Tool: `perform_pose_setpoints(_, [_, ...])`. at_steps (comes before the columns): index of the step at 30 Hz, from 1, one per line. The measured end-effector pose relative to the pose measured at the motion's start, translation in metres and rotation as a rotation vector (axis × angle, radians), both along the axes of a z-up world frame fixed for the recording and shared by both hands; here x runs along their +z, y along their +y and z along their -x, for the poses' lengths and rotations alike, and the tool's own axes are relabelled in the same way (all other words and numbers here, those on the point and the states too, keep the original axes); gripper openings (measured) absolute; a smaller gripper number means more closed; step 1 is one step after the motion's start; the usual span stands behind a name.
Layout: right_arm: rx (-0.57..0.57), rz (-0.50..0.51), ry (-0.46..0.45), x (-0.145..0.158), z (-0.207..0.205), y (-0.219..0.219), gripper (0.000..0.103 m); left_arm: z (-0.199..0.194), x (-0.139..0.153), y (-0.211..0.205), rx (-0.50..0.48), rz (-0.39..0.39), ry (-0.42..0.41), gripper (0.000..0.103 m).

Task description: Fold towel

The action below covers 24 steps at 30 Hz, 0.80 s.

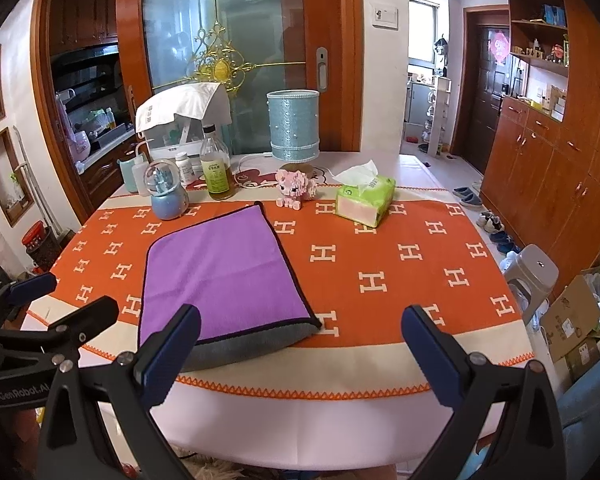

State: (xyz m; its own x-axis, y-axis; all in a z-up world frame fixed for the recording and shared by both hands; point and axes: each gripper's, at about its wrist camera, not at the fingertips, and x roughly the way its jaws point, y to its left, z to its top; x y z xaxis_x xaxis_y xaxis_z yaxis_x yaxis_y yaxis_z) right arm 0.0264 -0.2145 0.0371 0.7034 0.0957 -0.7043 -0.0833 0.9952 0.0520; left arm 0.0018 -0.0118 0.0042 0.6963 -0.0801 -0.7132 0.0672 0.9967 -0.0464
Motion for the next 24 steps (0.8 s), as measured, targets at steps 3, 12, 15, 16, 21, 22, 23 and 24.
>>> perform_pose_setpoints(3, [0.007, 0.012, -0.01, 0.003, -0.004, 0.002, 0.101, -0.007, 0.008, 0.005, 0.002, -0.013, -0.023, 0.102])
perform_pose_setpoints(12, [0.033, 0.042, -0.03, 0.005, -0.019, 0.003, 0.101, -0.019, 0.017, 0.021, 0.007, -0.035, -0.054, 0.102])
perform_pose_setpoints(15, [0.044, 0.063, -0.036, 0.0, -0.025, 0.003, 0.101, -0.023, 0.013, 0.031, 0.047, -0.048, -0.054, 0.102])
perform_pose_setpoints(16, [0.05, 0.074, -0.035, -0.004, -0.029, 0.003, 0.101, -0.024, 0.01, 0.033, 0.059, -0.062, -0.055, 0.102])
perform_pose_setpoints(21, [0.078, 0.079, 0.003, -0.022, -0.046, -0.001, 0.101, -0.031, -0.011, 0.052, 0.107, -0.123, -0.021, 0.102])
perform_pose_setpoints(22, [0.083, 0.081, 0.015, -0.028, -0.05, -0.002, 0.101, -0.032, -0.017, 0.056, 0.115, -0.124, -0.011, 0.102])
perform_pose_setpoints(23, [0.088, 0.082, 0.024, -0.034, -0.054, -0.003, 0.101, -0.033, -0.023, 0.06, 0.118, -0.119, -0.003, 0.102])
perform_pose_setpoints(24, [0.091, 0.082, 0.029, -0.037, -0.056, -0.003, 0.101, -0.033, -0.027, 0.063, 0.121, -0.115, 0.002, 0.102])
